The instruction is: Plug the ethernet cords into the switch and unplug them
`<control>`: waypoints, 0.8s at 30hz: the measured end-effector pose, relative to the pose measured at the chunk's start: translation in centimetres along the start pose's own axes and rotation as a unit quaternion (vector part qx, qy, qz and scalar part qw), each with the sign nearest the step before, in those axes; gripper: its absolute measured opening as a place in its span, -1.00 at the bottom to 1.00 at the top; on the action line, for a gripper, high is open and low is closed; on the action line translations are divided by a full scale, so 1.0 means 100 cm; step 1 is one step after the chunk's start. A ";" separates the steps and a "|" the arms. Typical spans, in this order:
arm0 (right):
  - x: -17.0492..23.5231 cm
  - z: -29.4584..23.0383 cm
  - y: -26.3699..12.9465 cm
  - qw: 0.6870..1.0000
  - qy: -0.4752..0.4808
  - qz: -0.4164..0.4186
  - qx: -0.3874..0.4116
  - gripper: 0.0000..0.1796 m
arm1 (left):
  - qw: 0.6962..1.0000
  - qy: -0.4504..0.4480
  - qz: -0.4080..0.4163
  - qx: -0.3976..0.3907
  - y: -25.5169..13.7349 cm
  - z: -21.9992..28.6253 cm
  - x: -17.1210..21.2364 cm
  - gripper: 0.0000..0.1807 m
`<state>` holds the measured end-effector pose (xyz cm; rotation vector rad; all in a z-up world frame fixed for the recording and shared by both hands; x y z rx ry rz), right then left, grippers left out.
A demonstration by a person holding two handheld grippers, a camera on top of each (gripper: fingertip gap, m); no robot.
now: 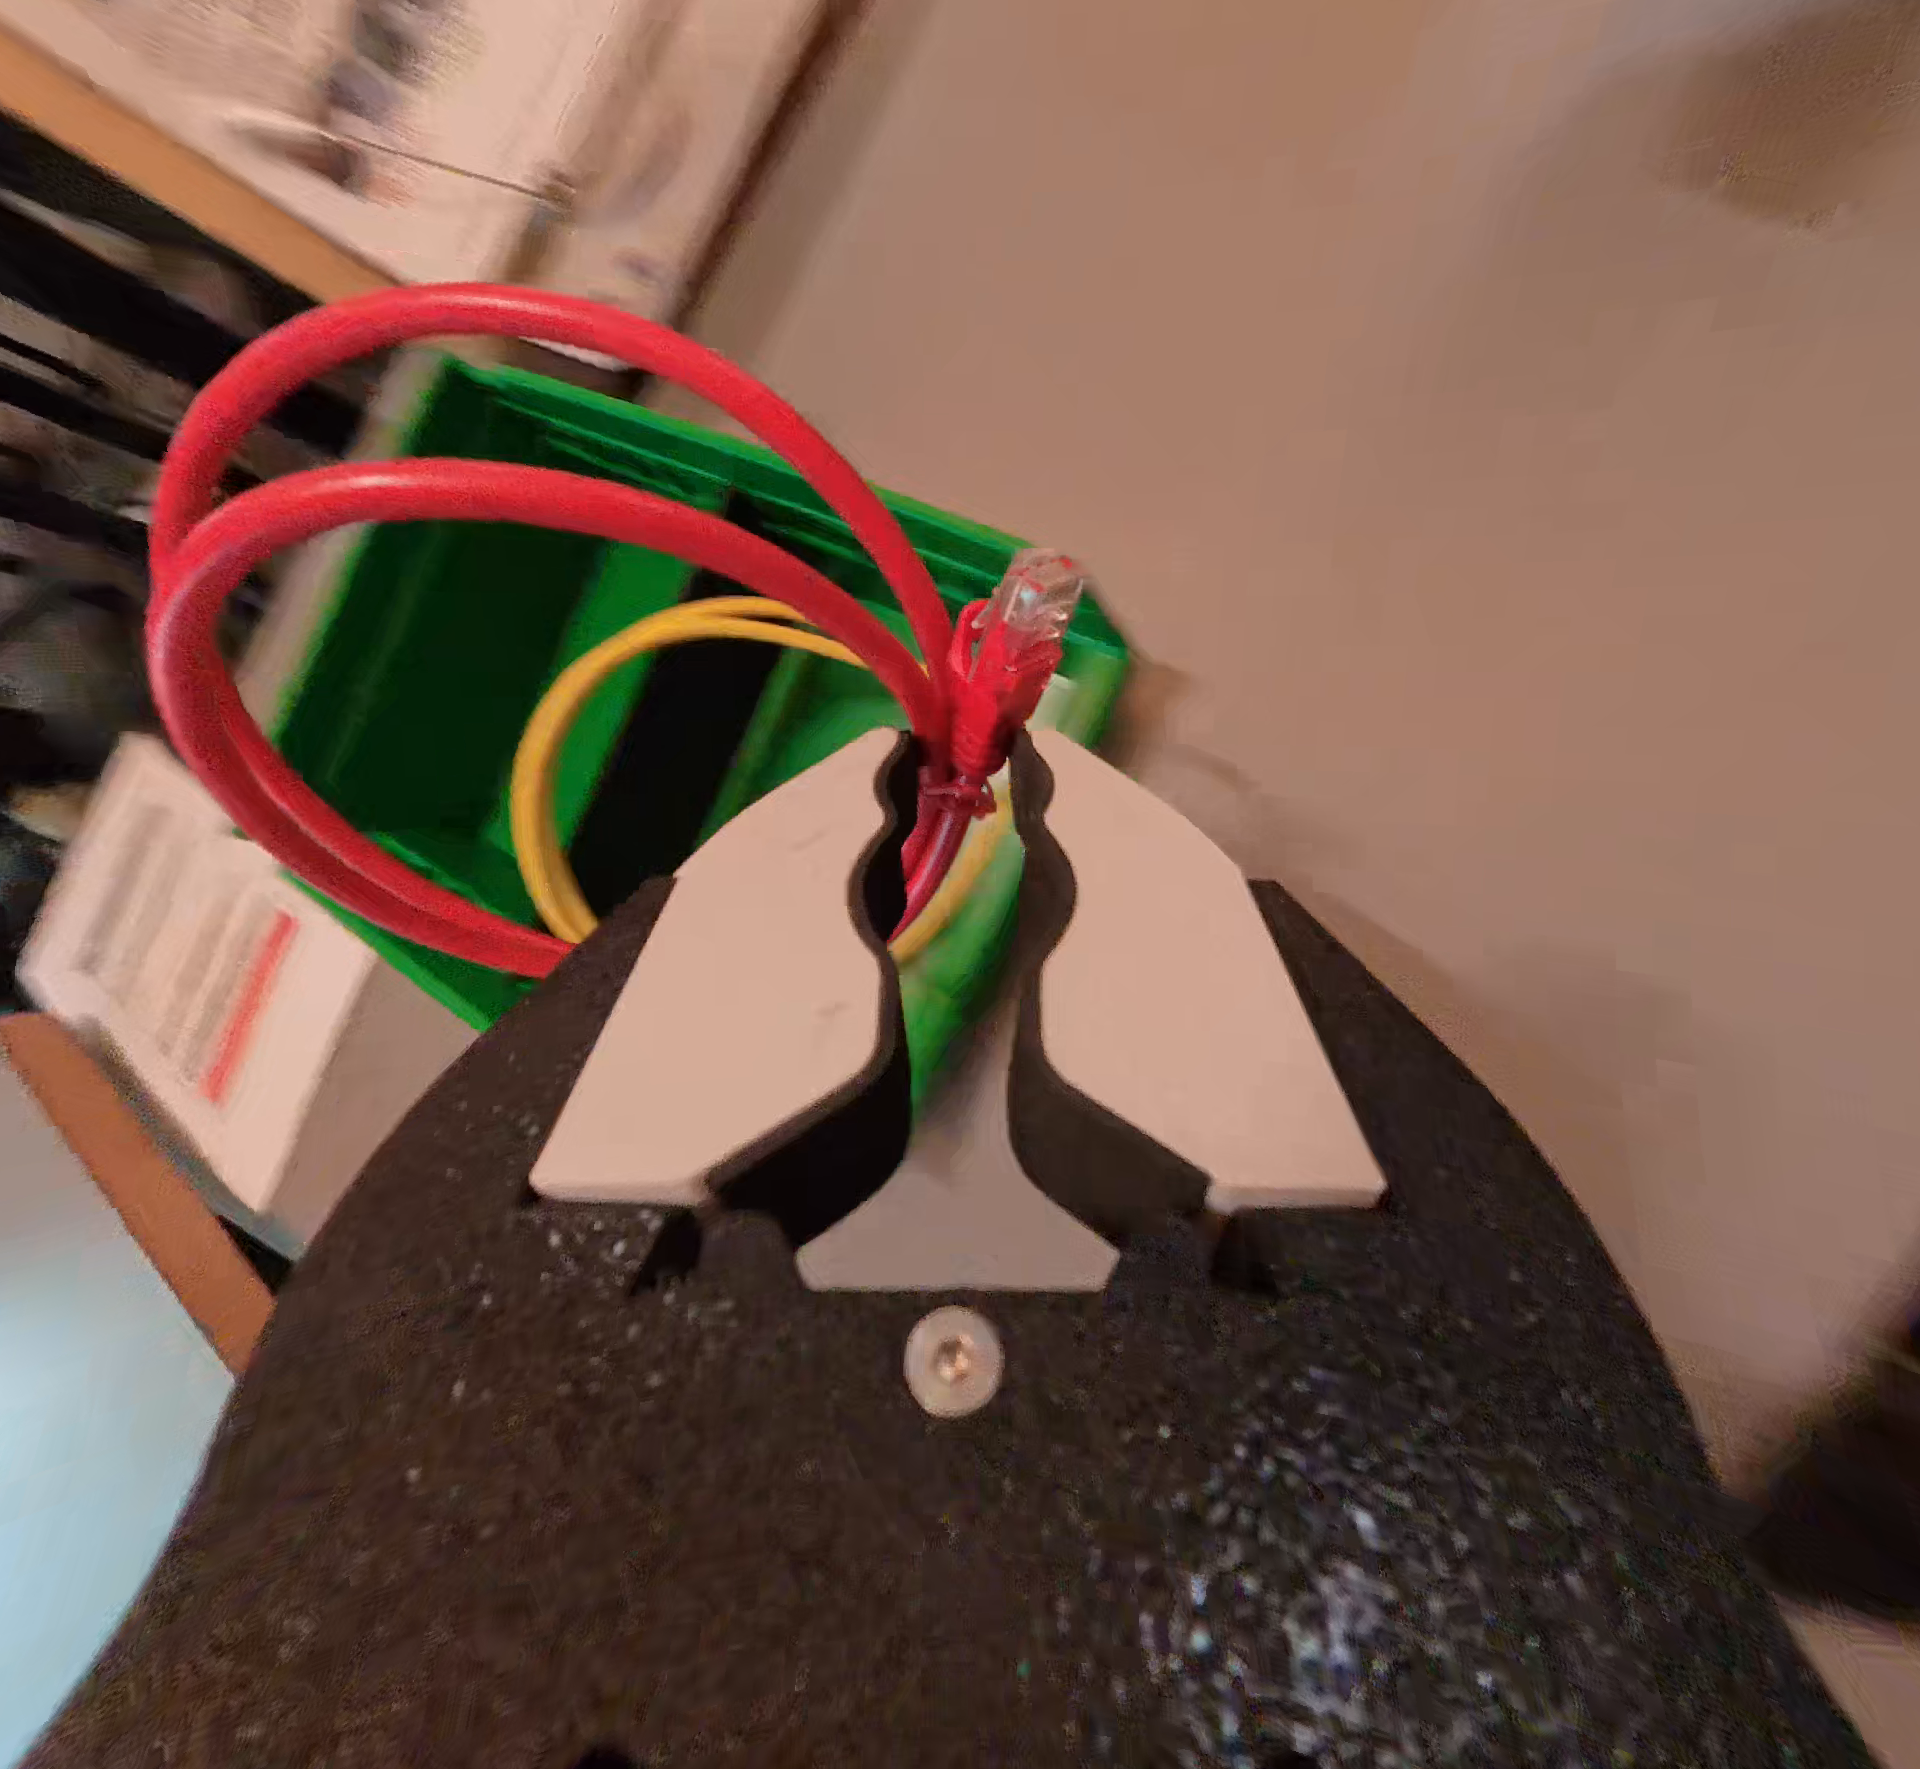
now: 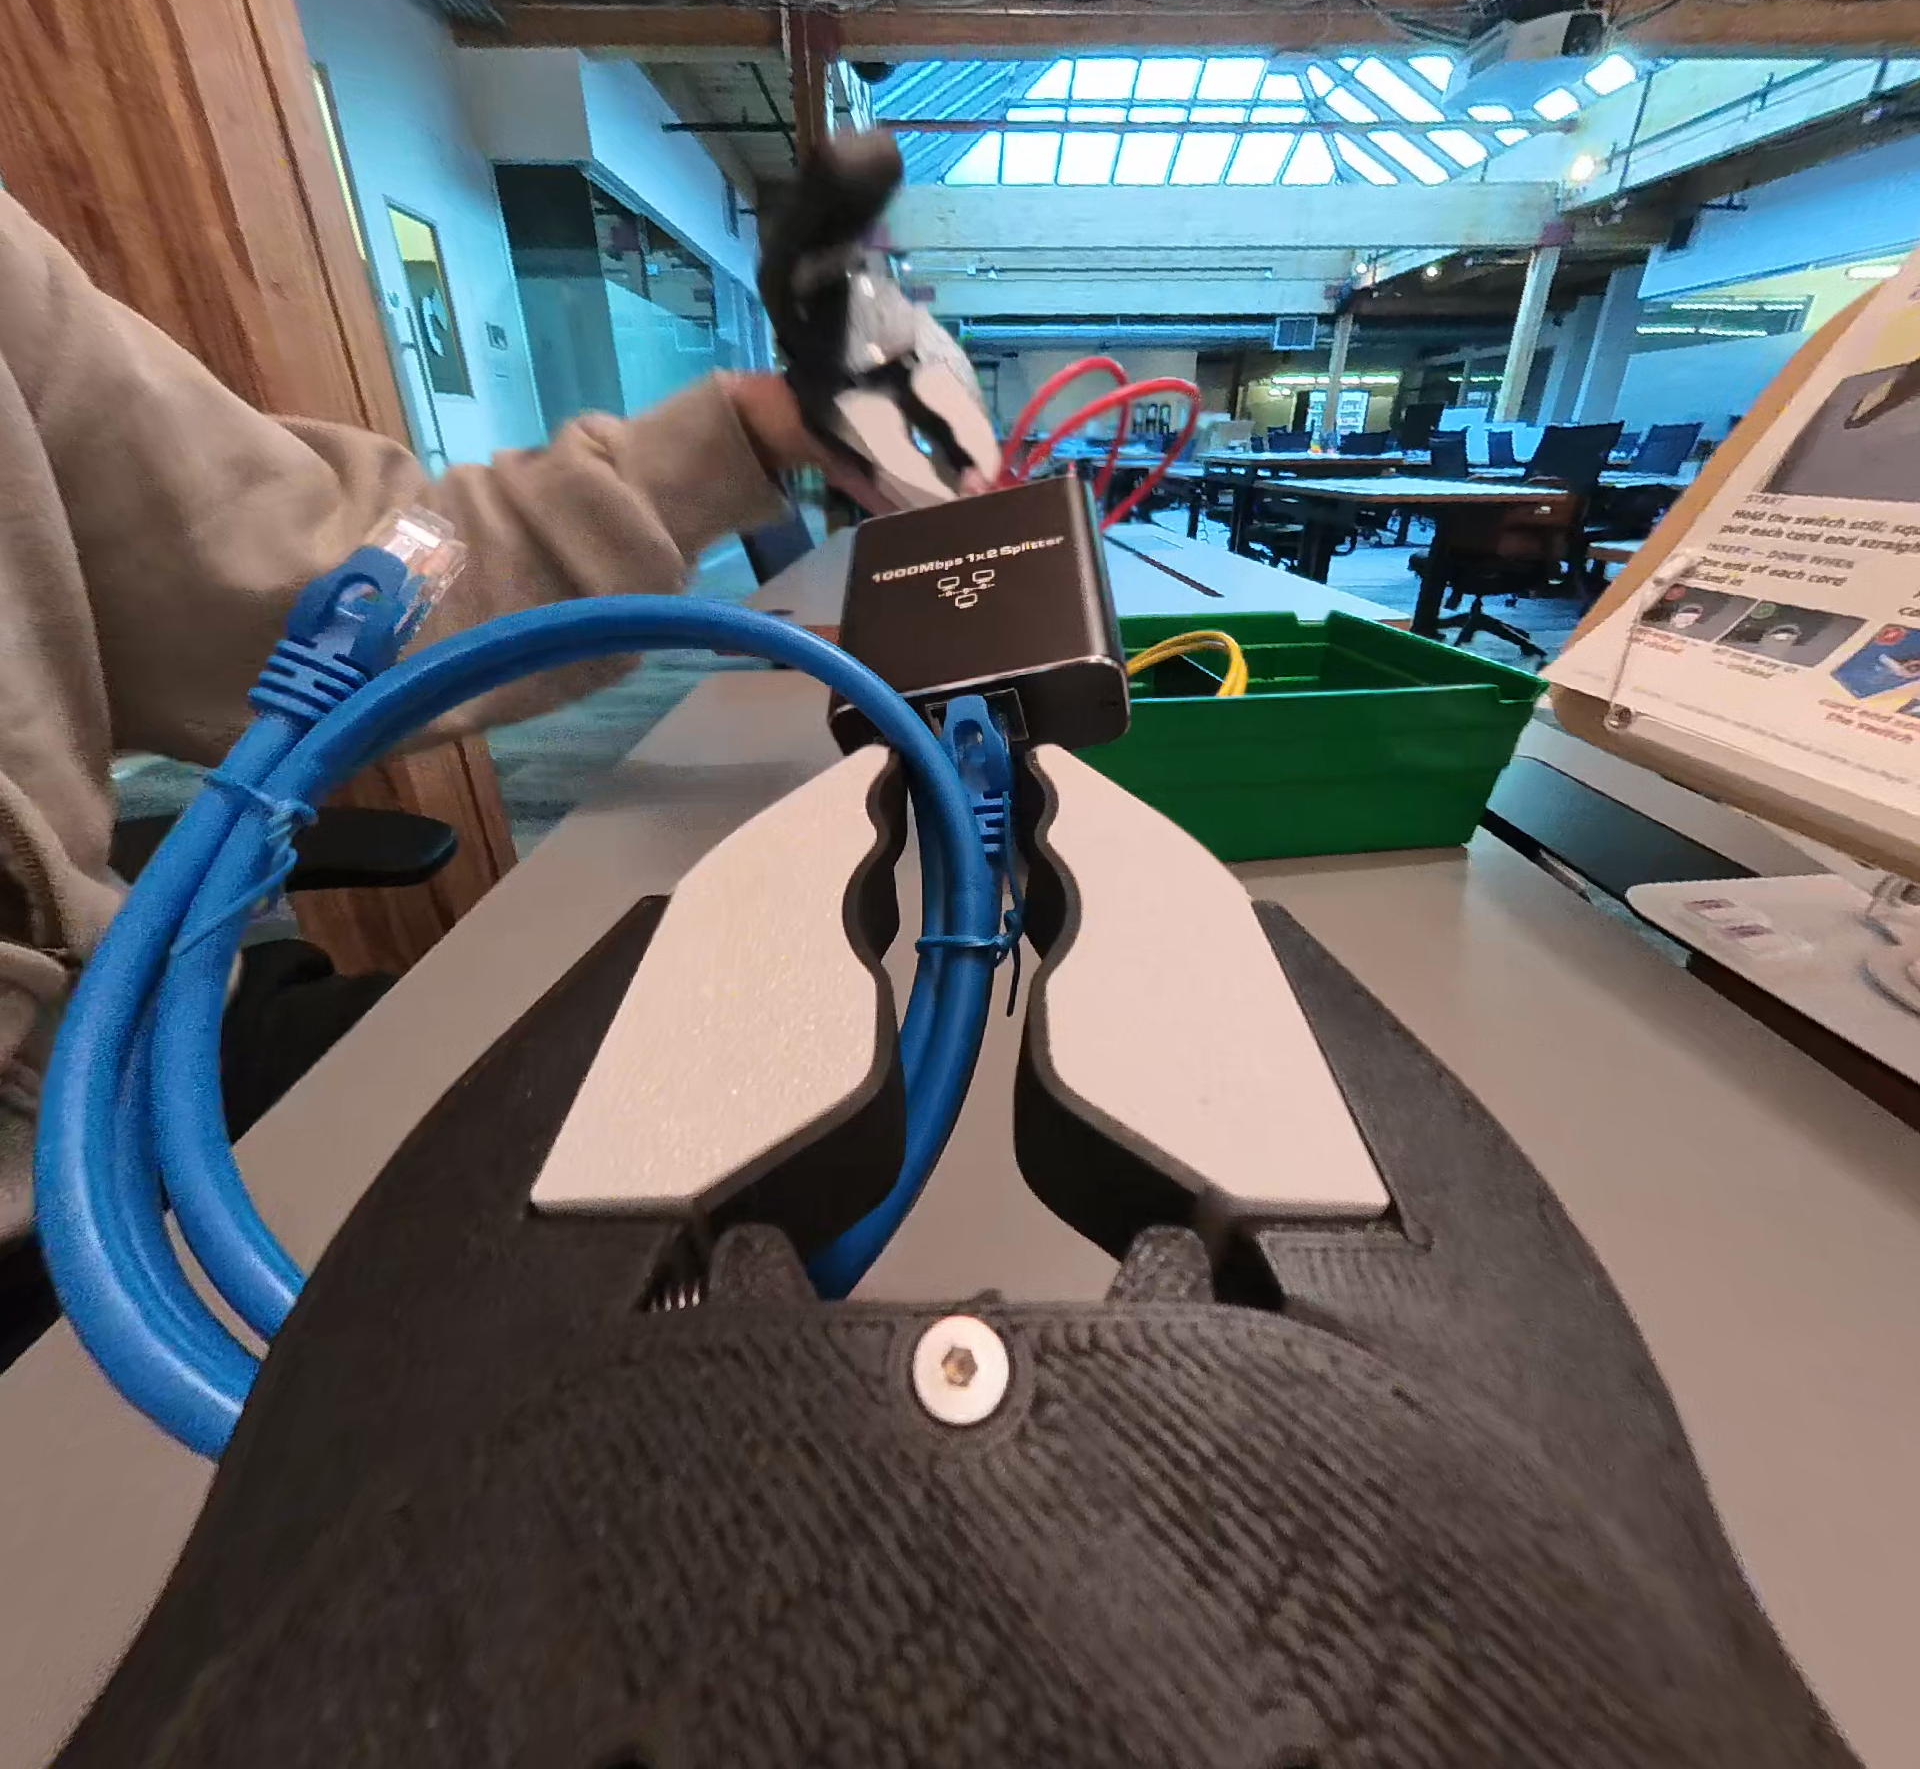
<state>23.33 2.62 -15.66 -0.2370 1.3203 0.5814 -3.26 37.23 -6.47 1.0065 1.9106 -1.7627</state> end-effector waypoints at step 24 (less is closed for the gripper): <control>-0.004 -0.005 -0.006 0.999 -0.027 0.005 -0.026 -0.77 | 0.987 0.032 0.006 0.157 0.113 0.193 0.036 -0.78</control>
Point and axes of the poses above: each gripper's, where its closed fingertips meet, y out along the fingers, x out of its underside, z = x × y across the jaws, the point moved 10 cm from there along -y, back along the fingers, and after that the axes turned 15 degrees about -y, right-handed, at the moved point
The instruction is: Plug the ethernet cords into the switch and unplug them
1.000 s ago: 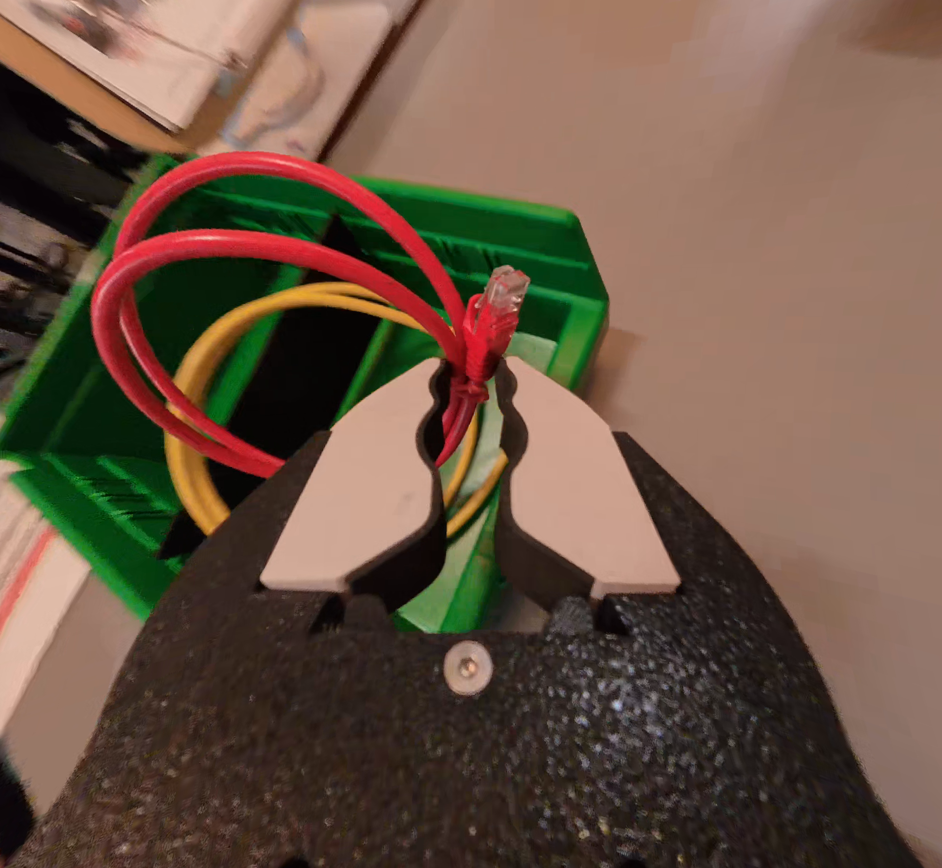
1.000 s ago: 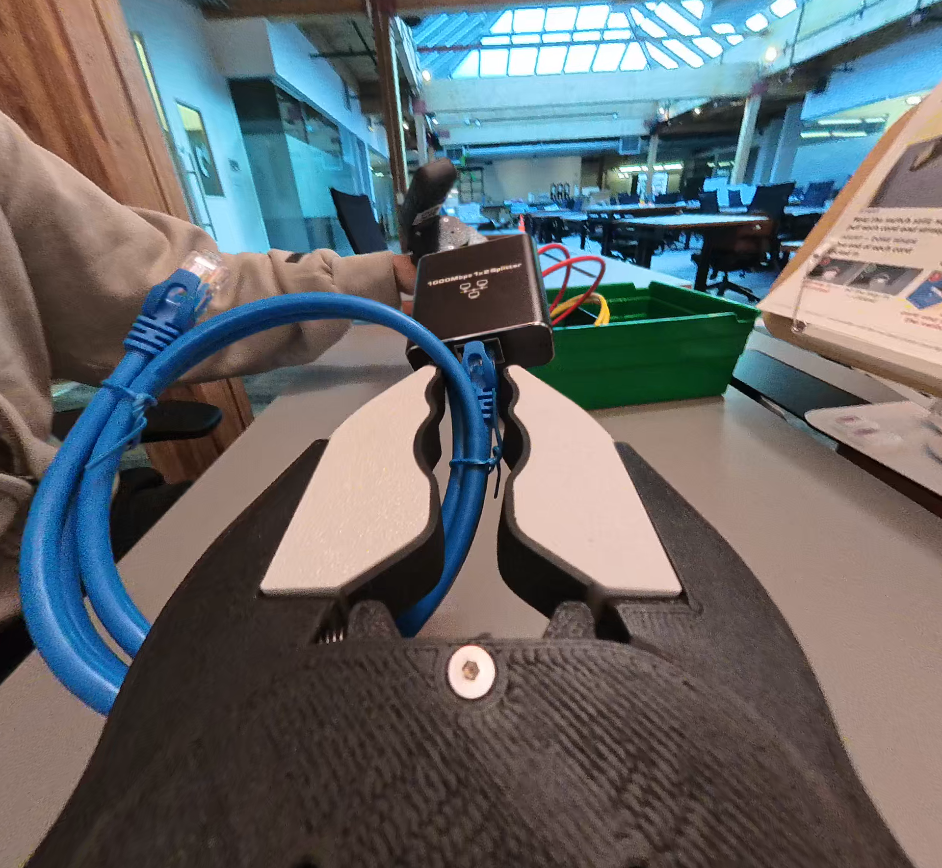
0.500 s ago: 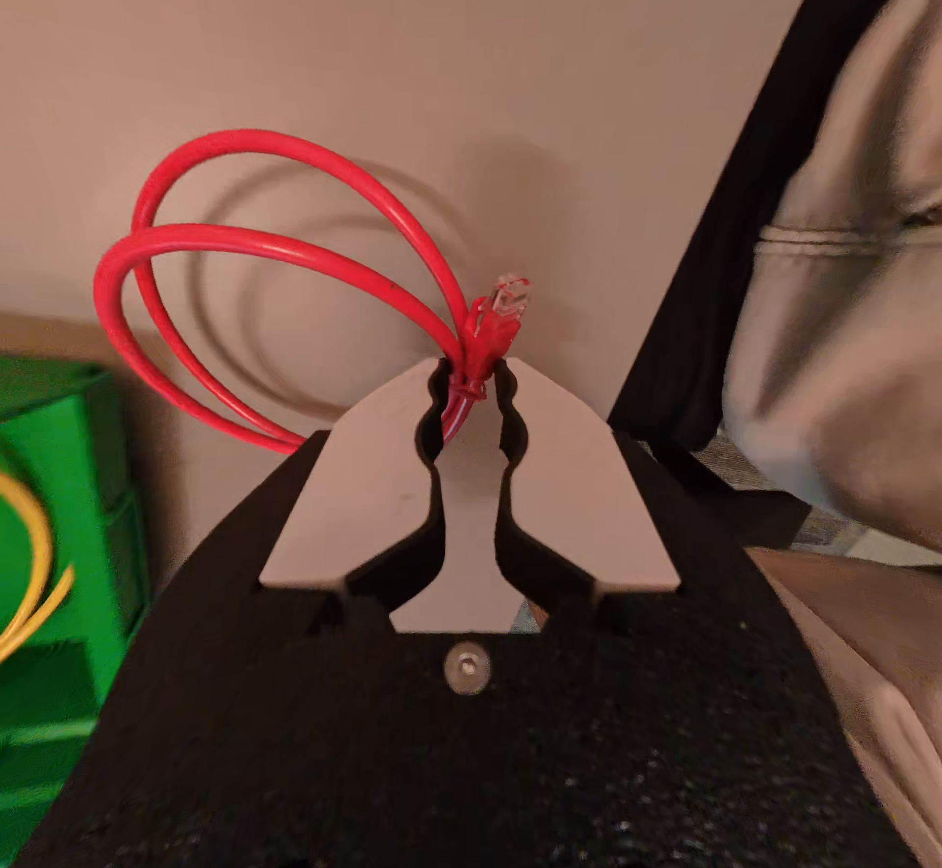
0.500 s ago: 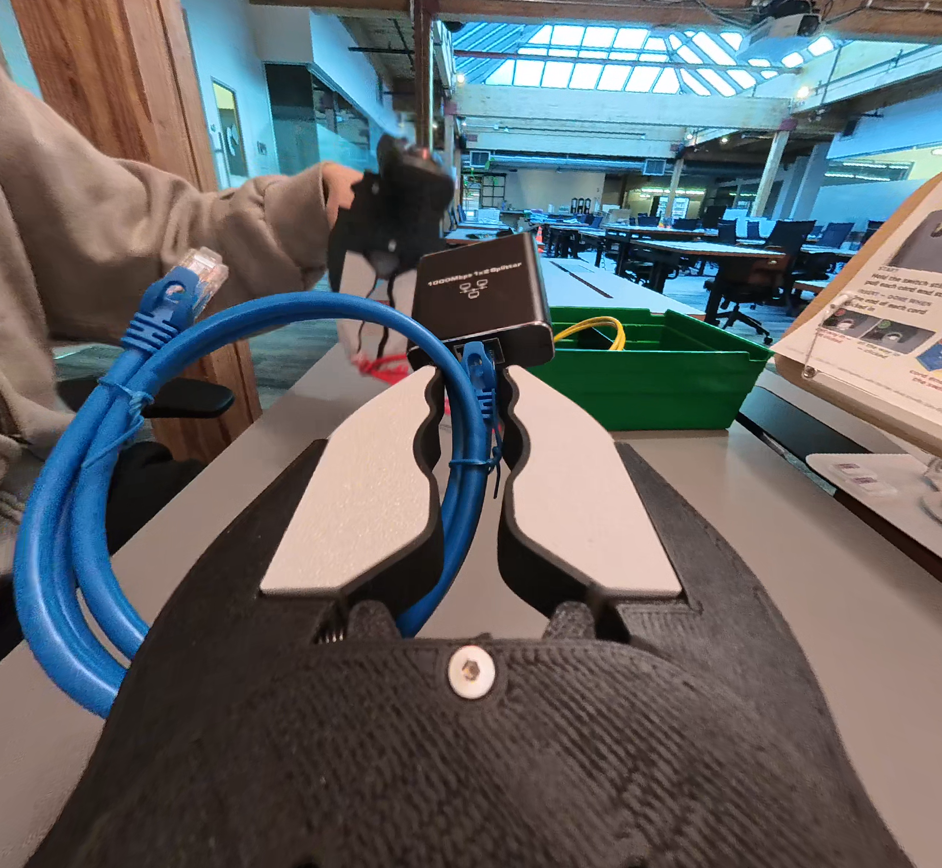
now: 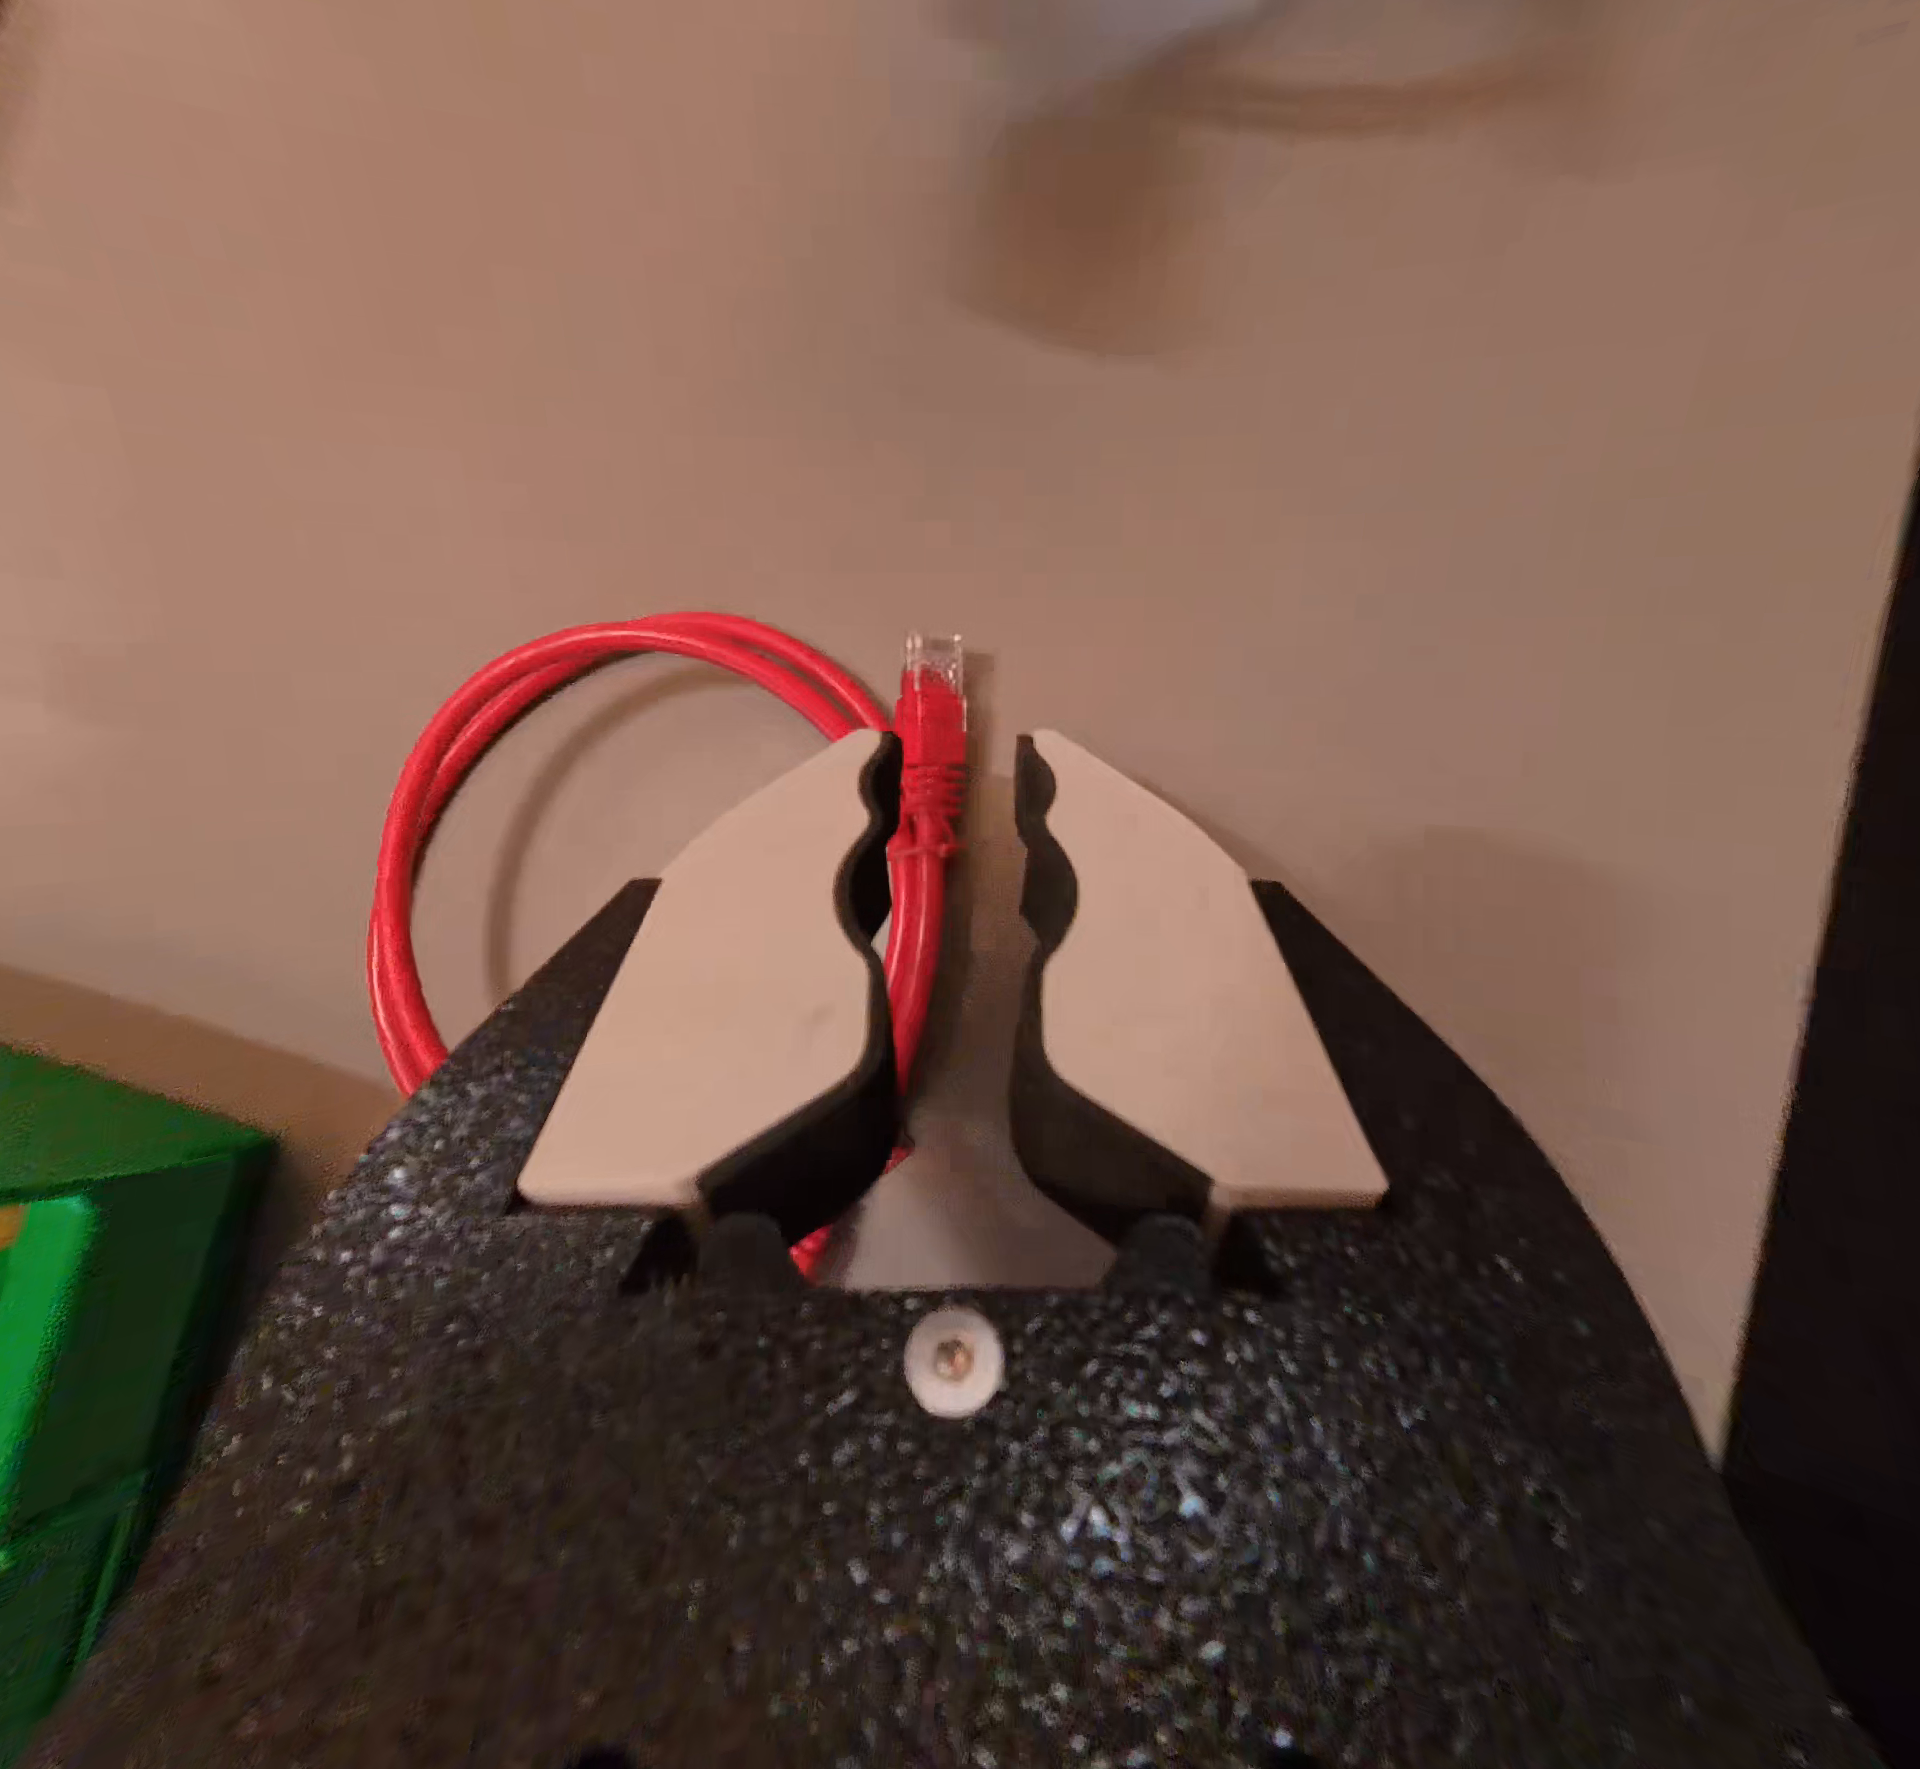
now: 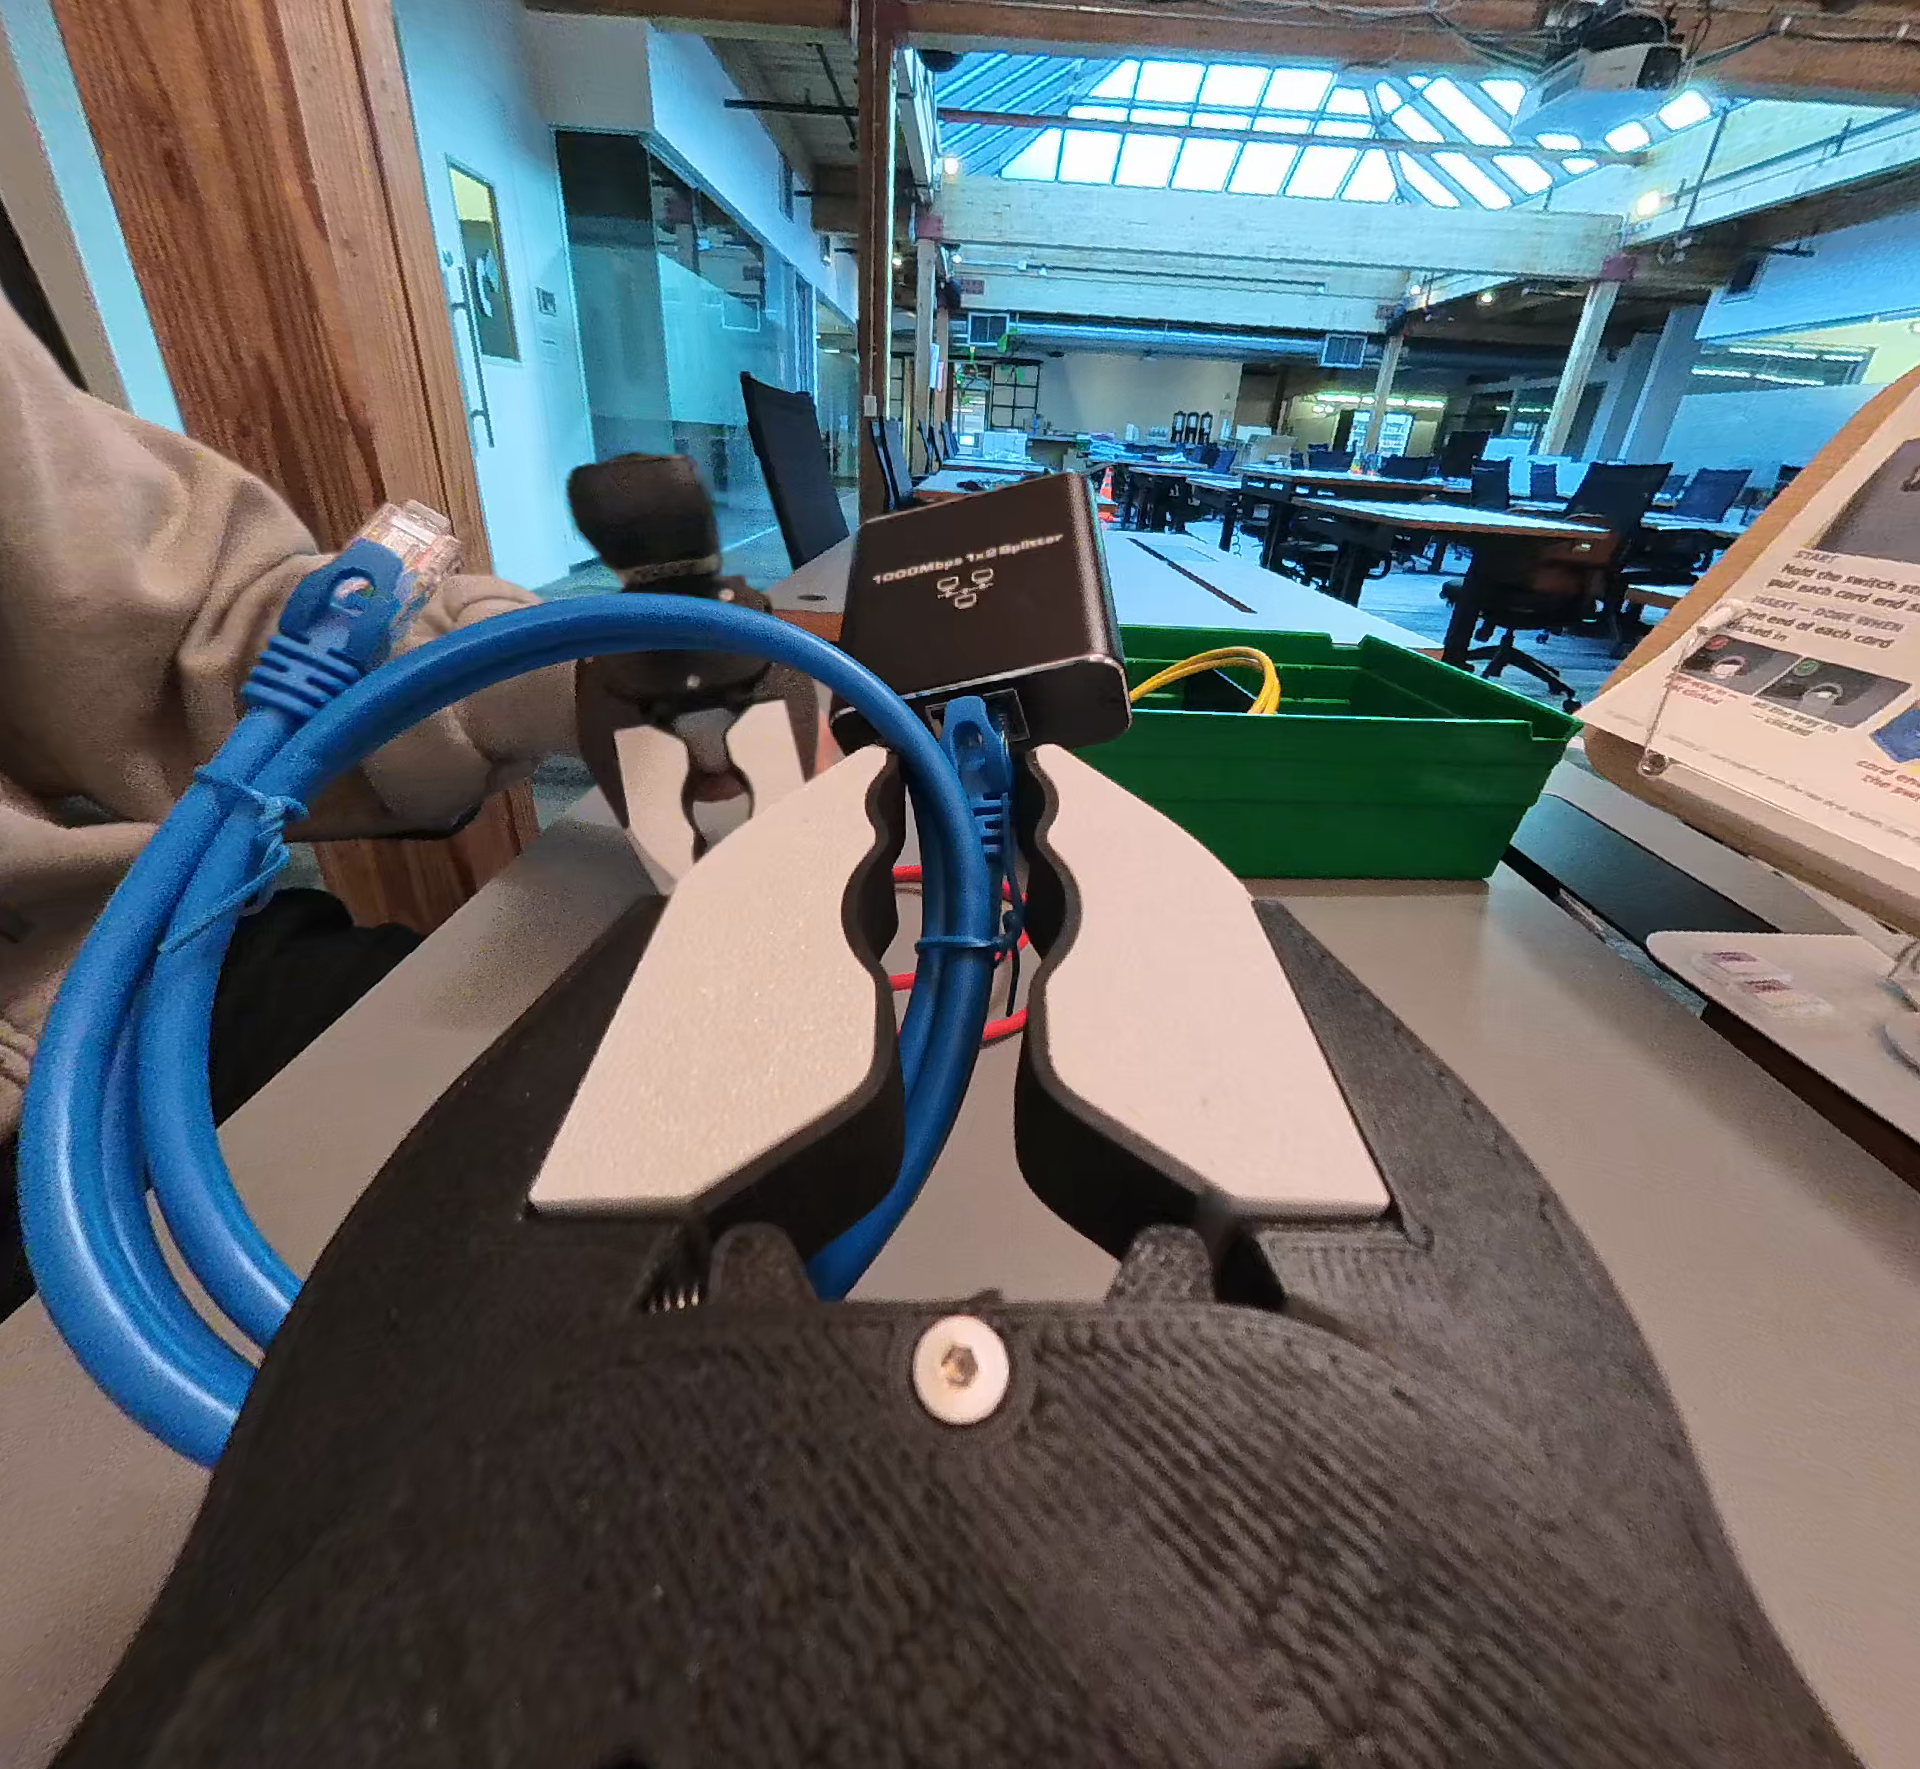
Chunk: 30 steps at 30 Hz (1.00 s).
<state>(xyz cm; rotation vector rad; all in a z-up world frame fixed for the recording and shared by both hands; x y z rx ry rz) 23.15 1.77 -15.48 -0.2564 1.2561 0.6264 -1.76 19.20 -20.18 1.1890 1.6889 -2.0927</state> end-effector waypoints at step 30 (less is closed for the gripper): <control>0.006 -0.012 0.018 0.996 -0.028 -0.048 -0.064 -0.77 | 0.994 -0.093 -0.052 -0.003 0.029 -0.024 0.003 -0.89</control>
Point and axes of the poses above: each gripper's, where its closed fingertips meet, y out along the fingers, x out of its underside, z = x × y across the jaws, the point moved 10 cm from there along -y, back along the fingers, and after that the axes turned 15 degrees about -y, right-handed, at the moved point
